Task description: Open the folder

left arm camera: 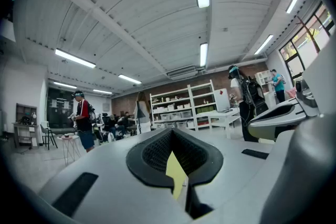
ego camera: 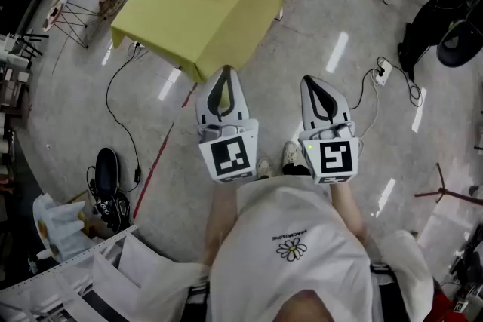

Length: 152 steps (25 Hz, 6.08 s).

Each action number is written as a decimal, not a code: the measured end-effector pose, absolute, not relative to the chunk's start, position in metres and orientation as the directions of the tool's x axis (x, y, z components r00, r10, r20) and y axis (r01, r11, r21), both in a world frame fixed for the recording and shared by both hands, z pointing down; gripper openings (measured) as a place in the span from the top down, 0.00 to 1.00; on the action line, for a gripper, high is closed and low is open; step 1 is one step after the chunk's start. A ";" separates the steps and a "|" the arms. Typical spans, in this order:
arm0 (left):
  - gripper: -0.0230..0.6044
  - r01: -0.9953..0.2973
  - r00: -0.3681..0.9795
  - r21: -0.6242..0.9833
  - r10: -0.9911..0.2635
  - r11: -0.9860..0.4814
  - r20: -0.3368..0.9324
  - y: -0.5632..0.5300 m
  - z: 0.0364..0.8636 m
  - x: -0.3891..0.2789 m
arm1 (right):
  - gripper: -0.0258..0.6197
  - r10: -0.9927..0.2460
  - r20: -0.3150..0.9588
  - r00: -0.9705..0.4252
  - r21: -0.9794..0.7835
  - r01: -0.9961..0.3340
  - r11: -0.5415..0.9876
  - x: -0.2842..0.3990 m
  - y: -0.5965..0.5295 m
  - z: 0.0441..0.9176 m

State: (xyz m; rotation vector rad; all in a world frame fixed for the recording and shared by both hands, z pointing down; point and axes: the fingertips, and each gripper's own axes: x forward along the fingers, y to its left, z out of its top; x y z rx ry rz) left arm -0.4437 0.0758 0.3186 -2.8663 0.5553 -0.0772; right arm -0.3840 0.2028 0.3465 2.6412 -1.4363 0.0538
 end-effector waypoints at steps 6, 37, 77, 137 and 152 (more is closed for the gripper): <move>0.94 -0.365 0.928 -0.199 -0.372 -0.909 -0.004 0.083 0.311 -0.436 | 0.94 -0.840 0.081 0.537 0.110 -0.842 -0.528 -0.379 0.209 0.345; 0.94 -0.354 0.935 -0.190 -0.343 -0.916 -0.093 0.073 0.313 -0.314 | 0.94 -0.884 0.014 0.467 -0.024 -0.884 -0.467 -0.260 0.203 0.360; 0.94 -0.617 0.786 -0.115 -0.606 -0.778 -0.124 -0.225 0.303 -0.014 | 0.94 -0.989 0.098 0.111 -0.148 -0.981 -0.124 0.082 -0.134 0.360; 0.62 -0.022 0.490 -0.560 -0.497 -0.828 0.716 -0.220 0.529 0.056 | 0.79 -0.704 0.162 -0.691 -0.870 -0.437 0.229 0.167 -0.244 0.524; 0.65 -0.013 0.400 -0.579 -0.535 -0.815 0.744 -0.234 0.548 0.037 | 0.83 -0.682 0.100 -0.724 -0.974 -0.212 0.082 0.170 -0.239 0.583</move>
